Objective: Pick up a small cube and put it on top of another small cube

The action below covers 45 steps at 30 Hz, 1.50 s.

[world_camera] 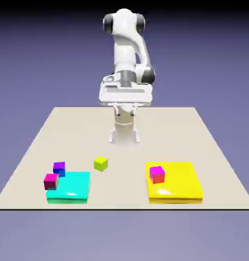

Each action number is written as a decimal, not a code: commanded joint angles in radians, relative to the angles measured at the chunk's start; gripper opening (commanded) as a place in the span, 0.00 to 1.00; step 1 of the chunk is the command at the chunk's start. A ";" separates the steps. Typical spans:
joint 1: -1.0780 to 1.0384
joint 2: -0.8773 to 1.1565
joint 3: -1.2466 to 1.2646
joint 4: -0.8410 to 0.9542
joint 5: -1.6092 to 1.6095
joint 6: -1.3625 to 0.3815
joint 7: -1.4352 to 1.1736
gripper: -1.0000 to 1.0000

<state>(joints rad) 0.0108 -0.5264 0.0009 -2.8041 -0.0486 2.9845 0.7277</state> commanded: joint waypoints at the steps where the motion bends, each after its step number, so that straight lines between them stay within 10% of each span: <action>1: -0.001 0.036 0.001 0.005 -0.040 -0.044 -0.011 0.50; 19: -0.019 0.686 0.013 0.092 -0.765 -0.826 -0.210 0.50; 26: -0.055 0.863 -0.071 0.103 -0.954 -0.688 -0.081 0.50; 27: -0.055 0.863 -0.071 0.103 -0.955 -0.688 -0.081 0.00; 45: -0.017 0.729 0.412 0.379 -0.799 -1.041 -0.408 0.00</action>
<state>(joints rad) -0.0065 0.2028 0.4129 -2.4253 -0.8447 1.9426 0.3183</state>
